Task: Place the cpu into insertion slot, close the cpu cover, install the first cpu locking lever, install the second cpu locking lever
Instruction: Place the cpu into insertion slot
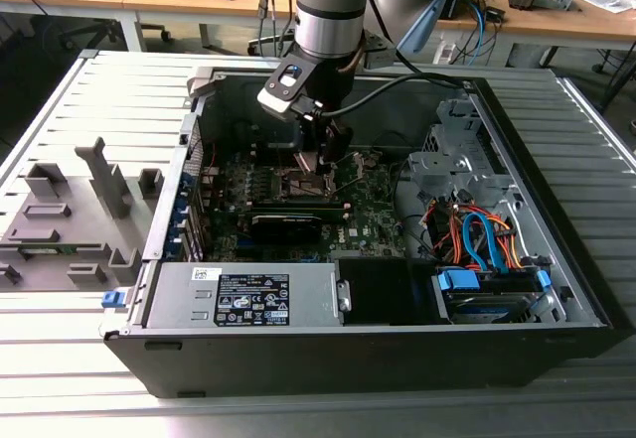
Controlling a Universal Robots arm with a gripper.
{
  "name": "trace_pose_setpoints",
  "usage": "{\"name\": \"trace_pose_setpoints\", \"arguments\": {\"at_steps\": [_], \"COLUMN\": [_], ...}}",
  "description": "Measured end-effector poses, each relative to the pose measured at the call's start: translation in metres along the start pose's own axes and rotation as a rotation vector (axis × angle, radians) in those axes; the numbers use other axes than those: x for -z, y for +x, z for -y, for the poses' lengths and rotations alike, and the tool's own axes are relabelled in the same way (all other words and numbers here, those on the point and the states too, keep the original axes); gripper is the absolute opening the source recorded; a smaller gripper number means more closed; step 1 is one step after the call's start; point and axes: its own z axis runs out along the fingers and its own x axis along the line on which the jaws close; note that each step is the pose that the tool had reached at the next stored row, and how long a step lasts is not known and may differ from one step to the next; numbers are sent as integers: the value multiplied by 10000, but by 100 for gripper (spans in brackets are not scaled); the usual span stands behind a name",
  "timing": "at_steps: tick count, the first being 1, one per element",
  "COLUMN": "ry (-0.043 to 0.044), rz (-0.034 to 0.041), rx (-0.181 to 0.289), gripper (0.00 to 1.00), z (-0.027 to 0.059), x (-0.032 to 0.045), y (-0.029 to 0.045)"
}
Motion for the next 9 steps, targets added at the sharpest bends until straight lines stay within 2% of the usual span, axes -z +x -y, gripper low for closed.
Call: {"name": "trace_pose_setpoints", "arguments": {"at_steps": [9], "ry": [4], "rz": [-4], "rx": [-113], "gripper": [54], "z": [0], "x": [0], "y": [0]}}
